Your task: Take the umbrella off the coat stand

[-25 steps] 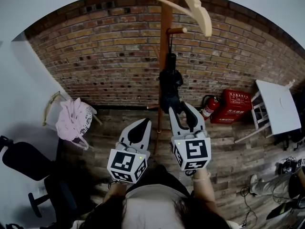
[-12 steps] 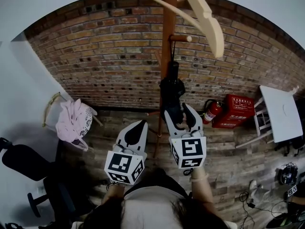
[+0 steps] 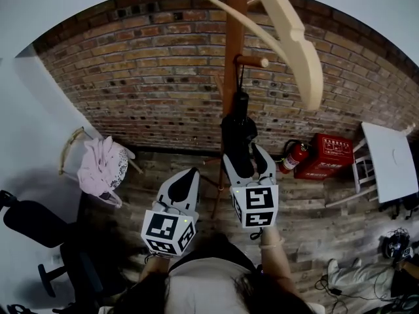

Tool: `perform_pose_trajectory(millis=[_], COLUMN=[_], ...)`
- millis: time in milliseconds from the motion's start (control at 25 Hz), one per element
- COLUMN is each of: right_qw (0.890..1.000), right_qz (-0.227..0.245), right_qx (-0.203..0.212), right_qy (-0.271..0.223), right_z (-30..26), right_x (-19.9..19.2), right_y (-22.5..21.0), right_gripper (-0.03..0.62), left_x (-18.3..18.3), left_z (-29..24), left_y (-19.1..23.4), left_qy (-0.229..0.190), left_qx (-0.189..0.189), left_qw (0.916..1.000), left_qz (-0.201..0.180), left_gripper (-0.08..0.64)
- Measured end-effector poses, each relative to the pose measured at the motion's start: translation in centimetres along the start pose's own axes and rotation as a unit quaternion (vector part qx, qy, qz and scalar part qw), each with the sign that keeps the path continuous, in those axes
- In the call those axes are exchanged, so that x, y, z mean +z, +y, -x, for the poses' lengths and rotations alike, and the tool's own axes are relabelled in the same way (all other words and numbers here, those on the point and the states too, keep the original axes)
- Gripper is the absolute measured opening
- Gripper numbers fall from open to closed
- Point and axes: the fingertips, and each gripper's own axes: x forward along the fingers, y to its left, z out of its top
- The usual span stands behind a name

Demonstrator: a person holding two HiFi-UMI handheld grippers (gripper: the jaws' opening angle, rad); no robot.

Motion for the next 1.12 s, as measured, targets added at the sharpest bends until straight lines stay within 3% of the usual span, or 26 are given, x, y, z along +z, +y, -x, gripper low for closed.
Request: perform_pose_trajectory(millis=[520, 1120], right_qw=[0.999, 0.998], right_qz=[-0.014, -0.003], right_qx=[0.005, -0.036], right_qy=[0.034, 0.05], right_z=[-3.6, -5.8], right_x=[-1.7, -2.7], right_y=[-0.6, -1.6], right_gripper=[0.307, 0.304], left_x=[-0.8, -1.3], left_z=[-1.9, -2.5], left_y=[1.6, 3.0], left_qy=[0.022, 0.032], left_qx=[0.016, 0.035], left_qw=[0.9996, 0.9989], left_qz=[0.001, -0.004], left_gripper=[0.009, 0.009])
